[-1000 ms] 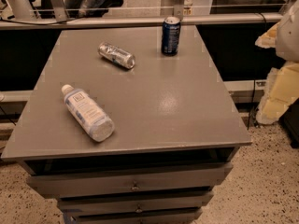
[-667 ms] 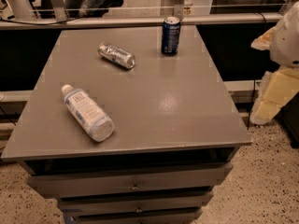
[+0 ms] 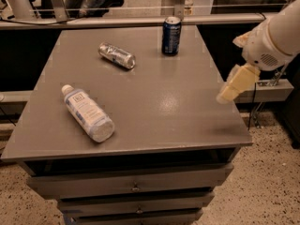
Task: Pick pepsi can
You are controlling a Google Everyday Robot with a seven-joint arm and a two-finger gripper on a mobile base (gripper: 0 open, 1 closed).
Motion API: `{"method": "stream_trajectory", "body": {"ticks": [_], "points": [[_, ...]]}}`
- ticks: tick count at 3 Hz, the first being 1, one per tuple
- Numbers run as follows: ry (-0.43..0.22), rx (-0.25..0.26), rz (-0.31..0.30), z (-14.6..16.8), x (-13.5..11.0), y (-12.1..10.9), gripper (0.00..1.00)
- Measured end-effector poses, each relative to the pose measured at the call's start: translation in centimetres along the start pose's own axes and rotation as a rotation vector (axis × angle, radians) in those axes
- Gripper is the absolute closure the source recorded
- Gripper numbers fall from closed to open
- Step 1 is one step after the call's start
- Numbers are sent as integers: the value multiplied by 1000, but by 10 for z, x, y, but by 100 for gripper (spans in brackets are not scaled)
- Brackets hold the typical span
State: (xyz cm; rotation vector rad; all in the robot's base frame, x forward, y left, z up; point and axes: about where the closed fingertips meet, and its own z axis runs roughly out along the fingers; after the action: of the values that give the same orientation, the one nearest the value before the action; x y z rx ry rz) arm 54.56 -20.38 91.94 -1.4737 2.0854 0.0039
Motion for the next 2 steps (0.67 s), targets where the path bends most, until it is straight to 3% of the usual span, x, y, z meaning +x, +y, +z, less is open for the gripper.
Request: {"method": "stream_trajectory", "body": {"ticks": [2], "points": [[-378,81,188,69,-55,-81,0]]}}
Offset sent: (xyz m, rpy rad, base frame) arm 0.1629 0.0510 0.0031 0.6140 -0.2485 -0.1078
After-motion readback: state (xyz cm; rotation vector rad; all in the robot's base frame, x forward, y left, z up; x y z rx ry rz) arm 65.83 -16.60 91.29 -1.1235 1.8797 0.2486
